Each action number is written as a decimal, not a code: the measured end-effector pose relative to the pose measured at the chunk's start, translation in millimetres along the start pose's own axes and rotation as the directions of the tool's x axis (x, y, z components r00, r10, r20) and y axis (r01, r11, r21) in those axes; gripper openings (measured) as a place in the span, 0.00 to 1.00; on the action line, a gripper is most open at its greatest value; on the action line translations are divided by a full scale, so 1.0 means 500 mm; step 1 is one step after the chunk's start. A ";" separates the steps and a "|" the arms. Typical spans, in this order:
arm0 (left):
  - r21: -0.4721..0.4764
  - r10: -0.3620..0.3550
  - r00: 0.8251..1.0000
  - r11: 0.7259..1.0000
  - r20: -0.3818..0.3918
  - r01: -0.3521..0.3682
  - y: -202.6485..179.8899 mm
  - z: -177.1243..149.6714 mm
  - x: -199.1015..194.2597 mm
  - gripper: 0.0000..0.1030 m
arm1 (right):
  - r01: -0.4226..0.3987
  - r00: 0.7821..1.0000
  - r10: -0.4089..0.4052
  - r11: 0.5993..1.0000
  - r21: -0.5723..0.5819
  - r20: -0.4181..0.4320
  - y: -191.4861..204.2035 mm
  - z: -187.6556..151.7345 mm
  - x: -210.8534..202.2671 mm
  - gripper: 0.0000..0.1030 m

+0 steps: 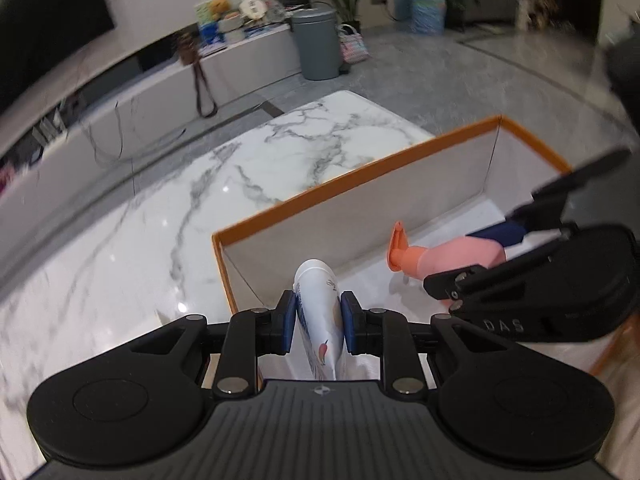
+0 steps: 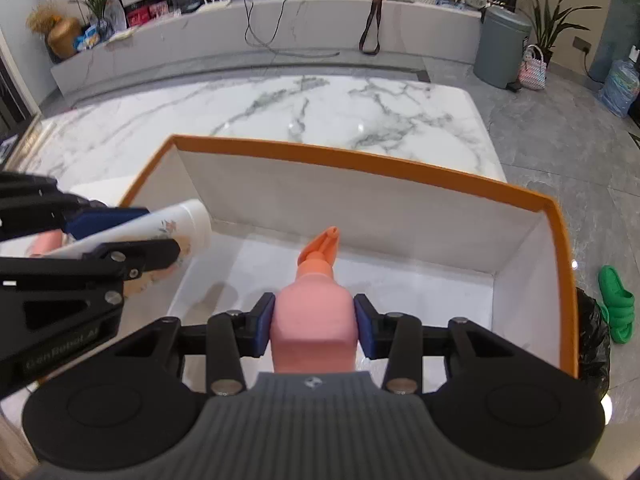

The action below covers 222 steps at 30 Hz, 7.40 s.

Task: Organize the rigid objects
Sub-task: 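Carry the white tube with the left tool while the right tool carries the pump bottle into the orange box, then open the left tool to drop the tube while the right tool releases the pump bottle in the box, then withdraw both open tools from the orange box back over the table, then lower the left tool onto the plaid zip case while the right tool reaches the pink cylindrical bottle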

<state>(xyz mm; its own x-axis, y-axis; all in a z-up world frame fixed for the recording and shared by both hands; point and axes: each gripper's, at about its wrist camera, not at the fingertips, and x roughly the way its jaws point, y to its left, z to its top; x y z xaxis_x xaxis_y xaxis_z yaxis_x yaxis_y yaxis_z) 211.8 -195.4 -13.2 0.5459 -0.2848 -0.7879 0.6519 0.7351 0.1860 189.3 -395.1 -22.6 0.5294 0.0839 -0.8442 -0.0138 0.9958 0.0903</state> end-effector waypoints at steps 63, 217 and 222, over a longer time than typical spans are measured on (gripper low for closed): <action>-0.194 -0.100 0.994 0.977 -0.046 0.089 0.122 -0.048 -0.016 0.26 | -0.252 0.927 0.277 0.959 0.127 -0.254 0.042 0.021 0.143 0.45; -0.811 0.100 0.971 0.536 -0.216 -0.235 0.543 -0.459 -0.064 0.48 | -0.364 0.929 0.369 0.905 -0.219 -0.021 0.596 0.069 0.174 0.60; -0.850 0.073 0.979 0.487 -0.191 -0.202 0.552 -0.472 -0.071 0.45 | -0.308 0.951 0.301 0.923 -0.231 -0.062 0.624 0.068 0.206 0.54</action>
<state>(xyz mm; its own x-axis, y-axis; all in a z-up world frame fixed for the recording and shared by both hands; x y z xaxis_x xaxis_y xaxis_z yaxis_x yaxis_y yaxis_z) 248.4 162.8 -72.5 0.4812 -0.1076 -0.8700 -0.2402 0.9383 -0.2489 268.5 -77.2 -63.5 0.4468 0.3822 -0.8089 -0.3716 0.9018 0.2208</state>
